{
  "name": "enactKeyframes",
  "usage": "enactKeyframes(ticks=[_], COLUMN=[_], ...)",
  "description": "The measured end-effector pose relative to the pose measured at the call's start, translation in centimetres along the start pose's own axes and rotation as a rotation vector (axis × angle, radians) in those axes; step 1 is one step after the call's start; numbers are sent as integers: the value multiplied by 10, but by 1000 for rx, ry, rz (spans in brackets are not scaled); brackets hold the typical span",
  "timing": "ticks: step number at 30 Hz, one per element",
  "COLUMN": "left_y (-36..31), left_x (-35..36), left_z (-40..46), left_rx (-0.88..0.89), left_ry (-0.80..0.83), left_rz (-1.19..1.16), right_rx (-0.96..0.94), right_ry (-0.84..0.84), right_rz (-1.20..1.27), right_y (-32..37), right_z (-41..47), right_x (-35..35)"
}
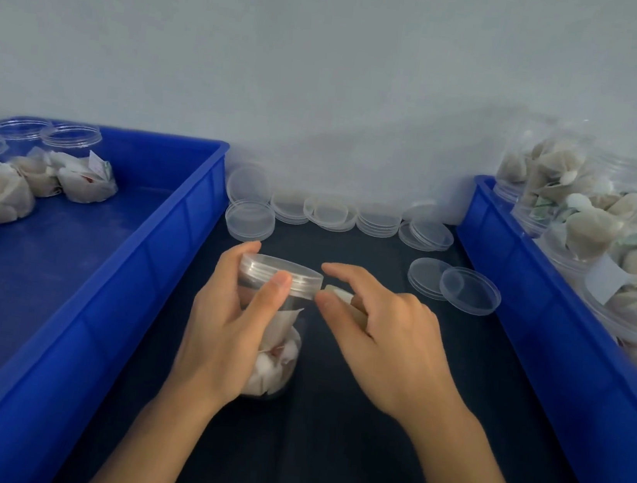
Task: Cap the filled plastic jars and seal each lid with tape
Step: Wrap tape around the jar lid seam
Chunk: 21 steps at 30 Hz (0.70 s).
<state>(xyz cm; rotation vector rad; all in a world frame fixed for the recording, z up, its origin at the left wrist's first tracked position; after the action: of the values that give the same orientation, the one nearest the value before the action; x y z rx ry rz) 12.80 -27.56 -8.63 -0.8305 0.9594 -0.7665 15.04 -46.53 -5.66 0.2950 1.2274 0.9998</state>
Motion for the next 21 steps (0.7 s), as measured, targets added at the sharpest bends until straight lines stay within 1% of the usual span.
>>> enactKeyframes(ticks=[7, 12, 15, 18, 21], left_y=[9, 14, 16, 19, 17], left_x=[2, 8, 10, 12, 14], left_z=[3, 4, 3, 2, 2], left_rx=[-12, -64, -83, -105, -88], left_ry=[67, 184, 237, 279, 292], left_rz=[-97, -205, -235, -263, -244], right_rx=[65, 75, 91, 94, 85], right_ry=[31, 70, 105, 99, 81], right_rz=[30, 45, 48, 50, 58], right_y=[-8, -8, -9, -10, -10], right_z=[3, 2, 1, 0, -1], right_x=[-4, 0, 1, -1, -2])
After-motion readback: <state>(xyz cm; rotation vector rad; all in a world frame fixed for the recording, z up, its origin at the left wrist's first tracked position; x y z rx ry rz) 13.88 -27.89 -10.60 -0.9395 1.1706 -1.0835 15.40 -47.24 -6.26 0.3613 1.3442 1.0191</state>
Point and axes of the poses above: each hand's wrist, its own z-axis towards the middle knuckle, its own x-axis out of the palm, y = z × x, the point moved 4 cm from there along z, towards the middle knuckle, and after that the axes turned 13 degrees about z, right-handed, at the moved point
